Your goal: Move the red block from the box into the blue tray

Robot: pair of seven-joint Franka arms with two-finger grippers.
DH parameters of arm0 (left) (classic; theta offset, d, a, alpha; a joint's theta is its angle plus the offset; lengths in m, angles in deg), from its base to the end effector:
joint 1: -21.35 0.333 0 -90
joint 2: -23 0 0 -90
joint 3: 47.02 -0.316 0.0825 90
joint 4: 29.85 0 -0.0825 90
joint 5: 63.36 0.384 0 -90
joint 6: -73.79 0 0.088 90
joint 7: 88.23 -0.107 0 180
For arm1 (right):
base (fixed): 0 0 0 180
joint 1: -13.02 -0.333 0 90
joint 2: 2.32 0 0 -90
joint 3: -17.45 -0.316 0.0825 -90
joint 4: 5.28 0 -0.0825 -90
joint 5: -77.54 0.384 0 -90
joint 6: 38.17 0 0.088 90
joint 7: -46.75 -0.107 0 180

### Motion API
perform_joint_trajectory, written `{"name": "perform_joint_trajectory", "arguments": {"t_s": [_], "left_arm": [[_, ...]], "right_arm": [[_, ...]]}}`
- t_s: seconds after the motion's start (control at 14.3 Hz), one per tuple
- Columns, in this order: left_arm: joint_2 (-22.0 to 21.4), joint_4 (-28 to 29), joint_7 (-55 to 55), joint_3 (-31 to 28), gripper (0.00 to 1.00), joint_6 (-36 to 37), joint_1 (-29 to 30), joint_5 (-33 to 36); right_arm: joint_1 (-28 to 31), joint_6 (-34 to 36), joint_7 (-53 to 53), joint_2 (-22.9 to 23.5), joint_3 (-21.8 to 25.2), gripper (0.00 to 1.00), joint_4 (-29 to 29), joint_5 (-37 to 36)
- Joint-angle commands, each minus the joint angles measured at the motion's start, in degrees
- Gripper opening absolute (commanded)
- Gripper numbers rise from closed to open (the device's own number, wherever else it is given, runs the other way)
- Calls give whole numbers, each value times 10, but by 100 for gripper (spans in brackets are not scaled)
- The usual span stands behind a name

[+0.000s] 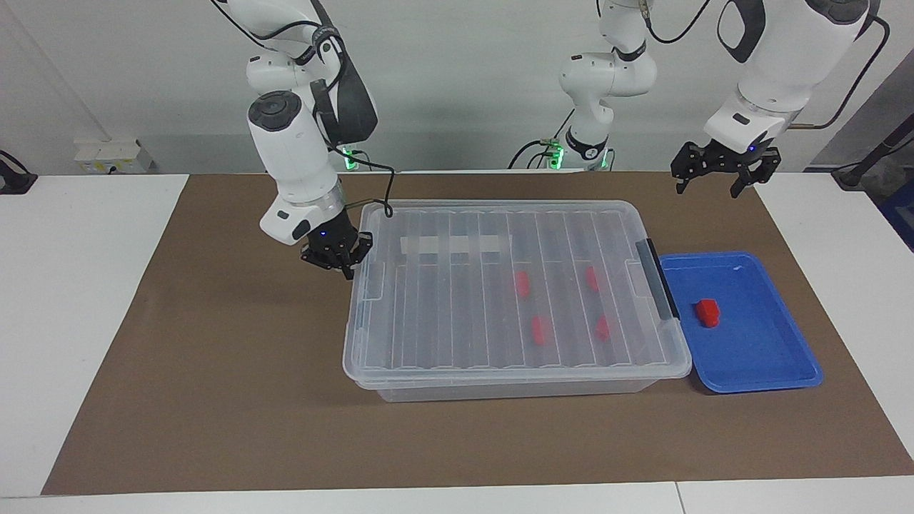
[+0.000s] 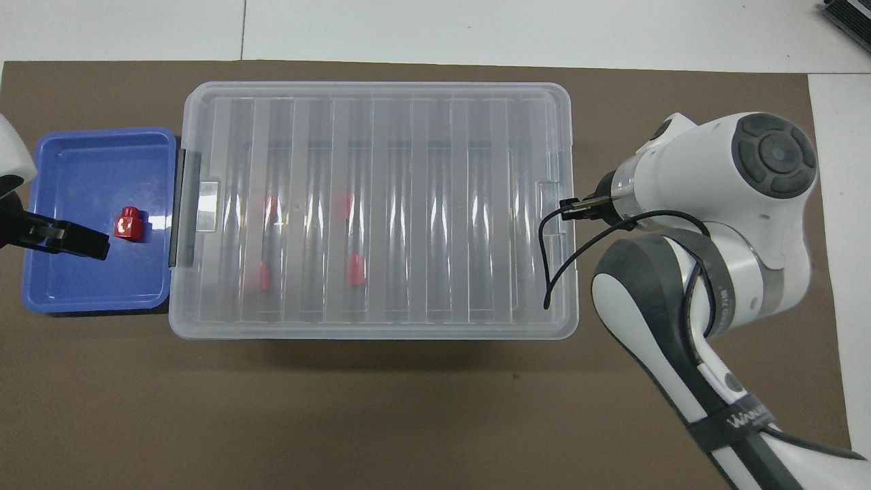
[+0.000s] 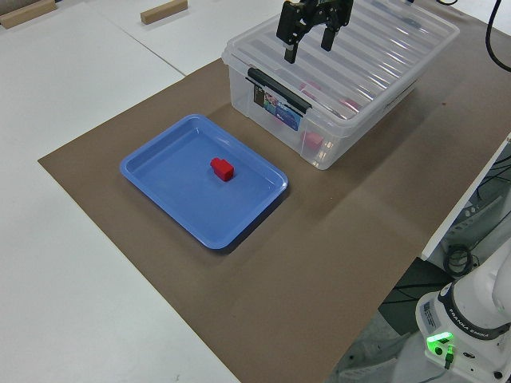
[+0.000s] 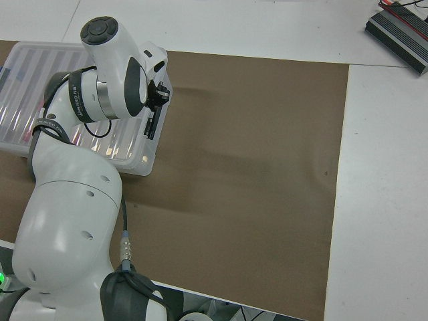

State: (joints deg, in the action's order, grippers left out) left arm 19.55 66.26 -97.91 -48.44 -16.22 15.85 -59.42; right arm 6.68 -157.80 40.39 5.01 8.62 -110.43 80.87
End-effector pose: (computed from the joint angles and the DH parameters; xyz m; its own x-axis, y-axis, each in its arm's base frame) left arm 0.5329 -0.0303 0.6073 0.9697 -0.2375 -0.0569 -0.2407 -0.9688 -0.0584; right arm 0.5879 0.1588 0.4711 0.9861 0.1196 0.1157 0.1299 -0.9877 -0.0866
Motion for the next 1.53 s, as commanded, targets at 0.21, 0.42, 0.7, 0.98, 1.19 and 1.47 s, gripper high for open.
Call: {"name": "perform_joint_trajectory", "arguments": {"t_s": [0.21, 0.42, 0.7, 0.98, 1.19, 1.47], "left_arm": [[-8, 7, 2, -1, 100, 6, 1, -2], [-8, 7, 2, -1, 100, 6, 1, -2], [-8, 7, 2, -1, 100, 6, 1, -2], [-8, 7, 2, -1, 100, 6, 1, -2], [-8, 7, 2, -1, 100, 6, 1, -2], [-8, 7, 2, -1, 100, 6, 1, -2]], "right_arm": [[51, 44, -16, -43, 2, 0, -11, 7], [71, 83, -23, -76, 4, 0, -16, -17], [87, 148, -30, -76, 5, 100, 46, -43], [88, 248, -75, -58, 3, 100, 150, -62], [79, 325, -92, -43, 3, 100, 211, -71], [81, 342, -109, -52, 0, 100, 198, -83]]}}
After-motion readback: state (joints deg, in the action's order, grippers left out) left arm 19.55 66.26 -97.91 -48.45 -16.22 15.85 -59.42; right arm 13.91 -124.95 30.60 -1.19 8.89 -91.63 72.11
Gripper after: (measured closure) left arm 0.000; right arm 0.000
